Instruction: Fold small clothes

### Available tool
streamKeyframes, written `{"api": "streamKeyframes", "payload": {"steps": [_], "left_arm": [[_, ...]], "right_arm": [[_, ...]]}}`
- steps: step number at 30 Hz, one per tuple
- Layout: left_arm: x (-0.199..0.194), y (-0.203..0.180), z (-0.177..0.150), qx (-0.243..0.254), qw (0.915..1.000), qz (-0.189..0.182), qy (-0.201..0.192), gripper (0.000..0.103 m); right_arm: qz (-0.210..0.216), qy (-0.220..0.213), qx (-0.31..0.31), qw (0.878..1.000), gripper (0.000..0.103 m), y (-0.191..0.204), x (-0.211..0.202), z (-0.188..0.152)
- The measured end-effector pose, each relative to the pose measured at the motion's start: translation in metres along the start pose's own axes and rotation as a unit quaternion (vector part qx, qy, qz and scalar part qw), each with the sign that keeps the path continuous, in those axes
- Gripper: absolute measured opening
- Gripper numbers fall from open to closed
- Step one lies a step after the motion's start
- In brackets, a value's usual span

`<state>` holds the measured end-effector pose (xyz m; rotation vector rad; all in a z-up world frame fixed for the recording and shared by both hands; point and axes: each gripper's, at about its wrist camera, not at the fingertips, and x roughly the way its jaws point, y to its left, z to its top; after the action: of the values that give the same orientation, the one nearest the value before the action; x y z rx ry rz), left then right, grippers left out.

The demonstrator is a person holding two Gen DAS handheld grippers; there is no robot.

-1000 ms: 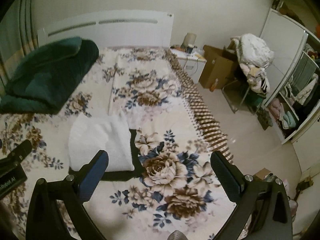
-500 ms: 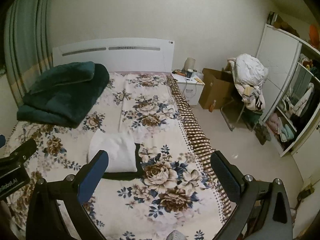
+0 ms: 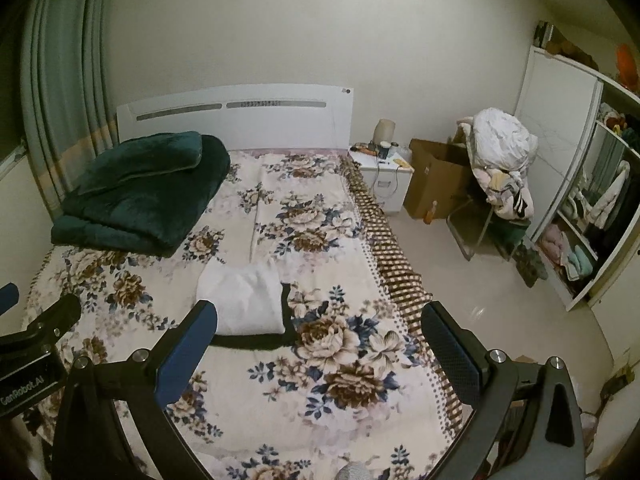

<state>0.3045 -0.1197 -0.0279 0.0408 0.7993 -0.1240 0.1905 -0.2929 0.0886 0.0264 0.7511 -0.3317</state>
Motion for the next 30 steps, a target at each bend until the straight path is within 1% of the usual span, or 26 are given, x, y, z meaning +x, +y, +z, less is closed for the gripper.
{"api": "streamKeyframes", "payload": {"steps": [4,8,14,21,30], "left_arm": [[-0.003,-0.001,-0.002,0.001,0.9999,0.002,0.010,0.103],[-0.009,-0.001,-0.002,-0.001,0.9999,0.007,0.008,0.103],[-0.015,0.001,-0.003,-0.004,0.9999,0.014,0.003,0.103],[-0.017,0.002,0.000,-0.003,0.9999,0.009,0.007,0.103],[-0.020,0.002,0.002,-0.003,0.9999,0.011,0.007,0.103]], "right_arm": [[0.000,0.009,-0.007,1.000,0.103,0.002,-0.007,-0.001],[0.007,0.016,-0.008,1.000,0.103,0.000,-0.006,0.001],[0.013,0.010,-0.013,1.000,0.103,0.002,-0.009,0.006],[0.026,0.007,-0.021,0.999,0.103,0.004,-0.012,0.008],[0.025,0.007,-0.021,0.999,0.103,0.005,-0.013,0.009]]}}
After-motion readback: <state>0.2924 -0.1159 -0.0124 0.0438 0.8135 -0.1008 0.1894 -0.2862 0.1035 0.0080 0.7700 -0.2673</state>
